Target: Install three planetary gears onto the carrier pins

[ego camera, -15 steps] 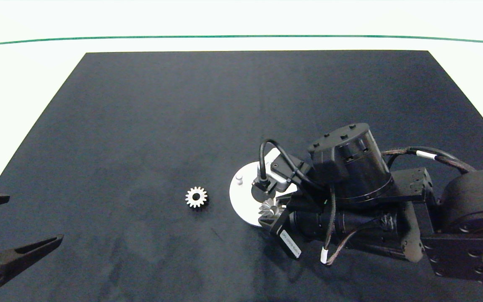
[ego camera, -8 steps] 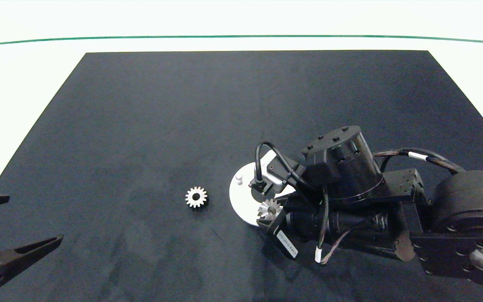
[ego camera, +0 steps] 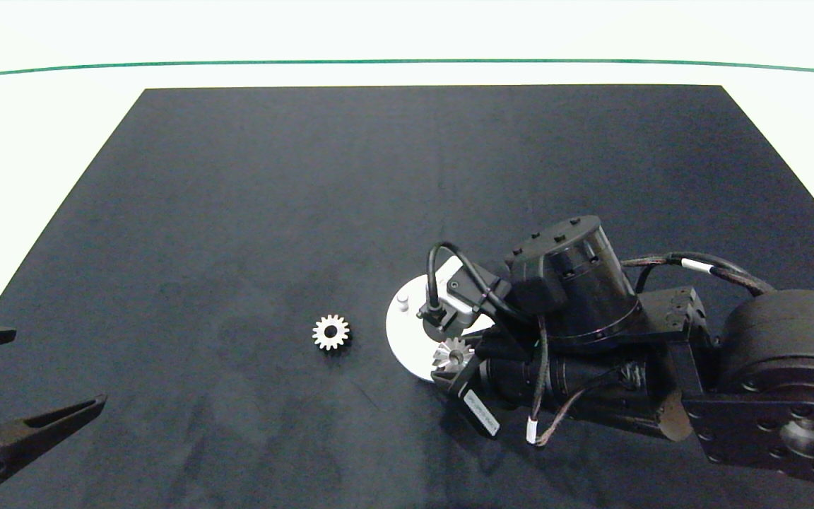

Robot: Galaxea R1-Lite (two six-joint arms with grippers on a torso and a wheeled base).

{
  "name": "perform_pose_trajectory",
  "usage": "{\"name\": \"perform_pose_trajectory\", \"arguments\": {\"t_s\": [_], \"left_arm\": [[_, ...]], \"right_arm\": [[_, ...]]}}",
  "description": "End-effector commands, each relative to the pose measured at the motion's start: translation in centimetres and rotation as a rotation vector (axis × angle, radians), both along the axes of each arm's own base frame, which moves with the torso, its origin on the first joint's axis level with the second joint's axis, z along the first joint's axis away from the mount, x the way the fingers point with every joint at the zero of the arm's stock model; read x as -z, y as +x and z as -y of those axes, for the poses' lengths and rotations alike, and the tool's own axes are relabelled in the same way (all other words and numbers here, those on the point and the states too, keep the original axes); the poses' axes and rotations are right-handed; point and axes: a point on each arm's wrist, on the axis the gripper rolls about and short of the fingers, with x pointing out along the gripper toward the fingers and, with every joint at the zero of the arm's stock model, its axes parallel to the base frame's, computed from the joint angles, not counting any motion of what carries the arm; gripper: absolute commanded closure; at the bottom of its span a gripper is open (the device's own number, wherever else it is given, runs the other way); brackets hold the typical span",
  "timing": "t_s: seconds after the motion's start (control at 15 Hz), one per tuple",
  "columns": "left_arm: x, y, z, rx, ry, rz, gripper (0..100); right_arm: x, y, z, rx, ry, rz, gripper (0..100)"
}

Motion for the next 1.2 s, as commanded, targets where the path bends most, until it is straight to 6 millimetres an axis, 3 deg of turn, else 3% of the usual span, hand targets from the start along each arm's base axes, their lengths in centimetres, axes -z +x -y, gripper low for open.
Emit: {"name": "perform_pose_trajectory", "arguments": {"t_s": [0.07, 0.47, 0.8, 0.93, 1.2], "left_arm": [[0.0, 0.0, 0.0, 0.001, 0.002, -0.003, 0], [0.0, -0.1, 0.0, 0.001, 0.001, 0.0, 0], [-0.1, -0.3, 0.0, 0.003, 0.001, 0.01, 0], [-0.1, -0.3, 0.0, 0.004, 0.003, 0.01, 0], [0.0, -0.3, 0.0, 0.004, 0.003, 0.007, 0]], "right_arm": [[0.0, 0.0, 0.0, 0.002, -0.002, 0.002, 0], [-0.5, -0.2, 0.6, 0.011, 0.008, 0.005, 0], [-6.3, -0.8, 8.8, 0.218, 0.072, 0.106, 0], [-6.7, 0.2, 11.4, 0.306, 0.074, 0.107, 0], [-5.4, 2.6, 12.4, 0.334, 0.071, 0.051, 0]]}}
